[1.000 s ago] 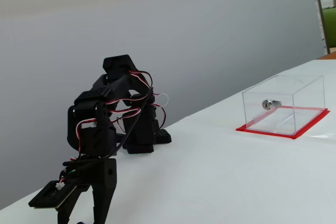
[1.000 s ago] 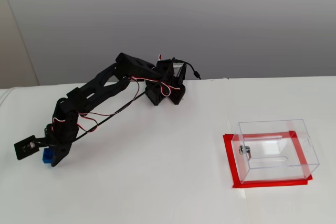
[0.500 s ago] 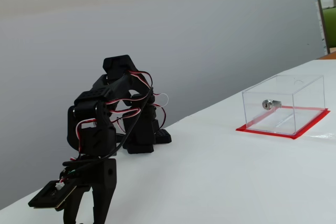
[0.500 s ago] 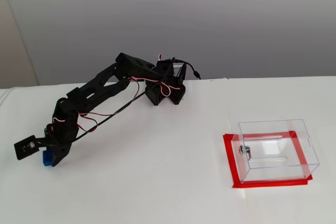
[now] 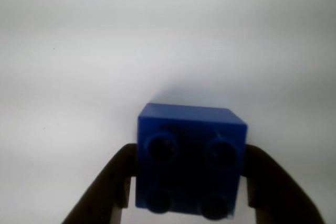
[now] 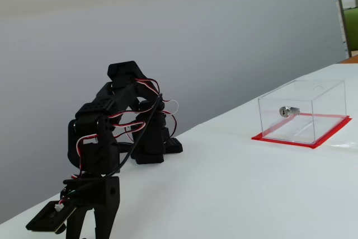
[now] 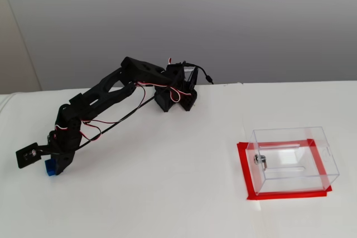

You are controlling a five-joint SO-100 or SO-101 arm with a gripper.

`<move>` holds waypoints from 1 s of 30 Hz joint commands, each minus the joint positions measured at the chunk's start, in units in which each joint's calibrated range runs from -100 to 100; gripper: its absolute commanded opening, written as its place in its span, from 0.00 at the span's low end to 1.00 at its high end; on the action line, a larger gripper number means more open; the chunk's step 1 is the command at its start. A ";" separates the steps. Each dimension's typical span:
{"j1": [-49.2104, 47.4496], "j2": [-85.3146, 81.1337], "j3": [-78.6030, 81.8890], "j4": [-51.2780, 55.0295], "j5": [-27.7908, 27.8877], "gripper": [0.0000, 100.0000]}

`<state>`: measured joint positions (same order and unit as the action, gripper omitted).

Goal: Pick the blue lego brick and place it into the transparent box

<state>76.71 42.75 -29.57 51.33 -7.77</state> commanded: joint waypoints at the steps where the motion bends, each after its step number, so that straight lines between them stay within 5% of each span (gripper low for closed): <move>1: 0.59 -0.70 -3.89 -0.94 -0.69 0.22; 9: 0.44 -0.70 -3.80 -0.85 -0.37 0.14; 30: -2.51 -10.89 -3.16 -0.76 0.77 0.14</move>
<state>75.00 39.03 -29.57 51.33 -7.33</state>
